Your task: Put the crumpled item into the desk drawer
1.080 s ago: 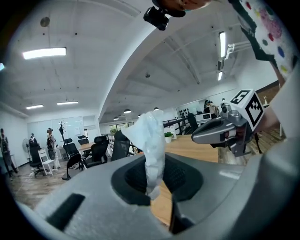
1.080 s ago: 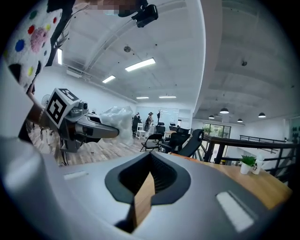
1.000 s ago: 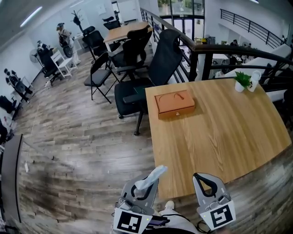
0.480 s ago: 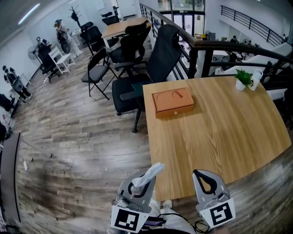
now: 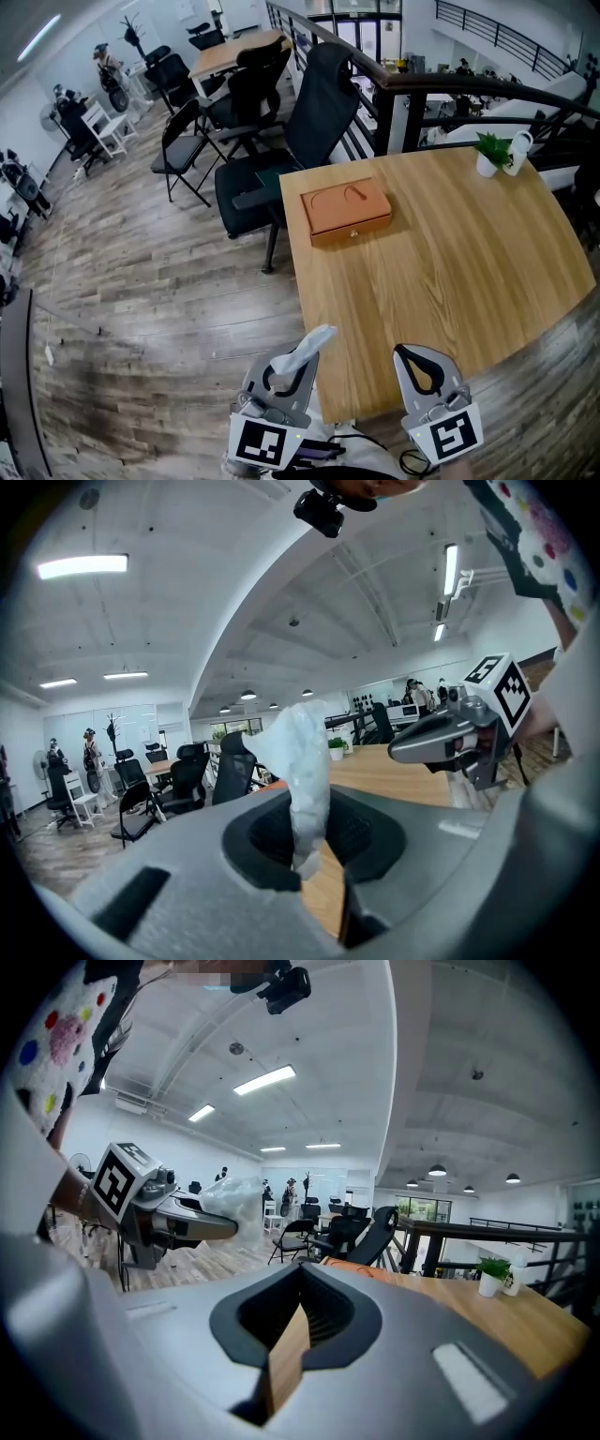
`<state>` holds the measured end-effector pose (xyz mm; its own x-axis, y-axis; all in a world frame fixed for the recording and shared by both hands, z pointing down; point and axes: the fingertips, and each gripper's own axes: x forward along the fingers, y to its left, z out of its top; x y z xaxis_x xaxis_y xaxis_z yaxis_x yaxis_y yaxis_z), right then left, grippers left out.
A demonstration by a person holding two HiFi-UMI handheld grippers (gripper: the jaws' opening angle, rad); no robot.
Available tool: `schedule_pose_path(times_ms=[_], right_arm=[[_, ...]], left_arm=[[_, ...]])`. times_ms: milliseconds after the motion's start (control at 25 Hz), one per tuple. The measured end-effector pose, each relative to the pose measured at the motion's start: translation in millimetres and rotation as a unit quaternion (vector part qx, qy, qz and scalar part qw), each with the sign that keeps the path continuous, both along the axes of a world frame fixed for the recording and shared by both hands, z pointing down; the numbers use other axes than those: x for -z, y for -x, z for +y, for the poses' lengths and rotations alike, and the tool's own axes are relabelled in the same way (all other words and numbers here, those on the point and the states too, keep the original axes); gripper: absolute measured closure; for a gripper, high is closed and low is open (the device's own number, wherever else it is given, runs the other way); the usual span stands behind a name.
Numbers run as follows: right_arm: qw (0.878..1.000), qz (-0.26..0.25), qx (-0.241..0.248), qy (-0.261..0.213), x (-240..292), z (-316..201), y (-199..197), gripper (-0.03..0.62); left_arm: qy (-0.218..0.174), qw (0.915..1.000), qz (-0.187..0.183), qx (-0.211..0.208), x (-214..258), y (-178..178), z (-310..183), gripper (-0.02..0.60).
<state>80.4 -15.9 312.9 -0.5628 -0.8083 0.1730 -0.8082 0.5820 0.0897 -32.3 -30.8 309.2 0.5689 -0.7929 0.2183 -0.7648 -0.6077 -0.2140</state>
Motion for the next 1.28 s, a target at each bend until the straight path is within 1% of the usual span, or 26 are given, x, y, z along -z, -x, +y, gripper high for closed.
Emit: schedule_pose_path(times_ms=[320, 480, 640, 760, 920, 1040, 1280], right_arm=[[0.999, 0.008, -0.029, 0.021, -13.7, -47.1, -3.6, 0.597], [0.999, 0.016, -0.028, 0.034, -27.6, -75.2, -5.6, 0.597], [0.998, 0.007, -0.021, 0.051, -41.0, -96.7, 1.7, 0.597], [0.999, 0.019, -0.011, 0.050, -46.5, -112.6, 6.3, 0.597], [0.998, 0.047, -0.012, 0.031, -56.1, -141.8, 9.9, 0.597], [0.998, 0.048, -0.027, 0.039, -68.0, -164.2, 6.2, 0.597], [0.997, 0.047, -0.037, 0.056, -91.0, -205.4, 6.5, 0.597]], left_arm=[[0.020, 0.9997, -0.012, -0.001, -18.3, 8.9, -45.1, 0.529], [0.020, 0.9998, 0.002, 0.002, -27.3, 9.5, -74.9, 0.529], [0.022, 0.9997, -0.007, -0.008, -38.4, 9.8, -98.8, 0.529], [0.021, 0.9996, -0.014, -0.012, -44.6, 8.3, -115.9, 0.529], [0.020, 0.9996, -0.015, -0.016, -55.2, 8.9, -140.0, 0.529], [0.020, 0.9992, -0.027, -0.021, -67.2, 7.8, -157.3, 0.529], [0.030, 0.9989, -0.025, -0.024, -84.9, 6.5, -191.5, 0.529]])
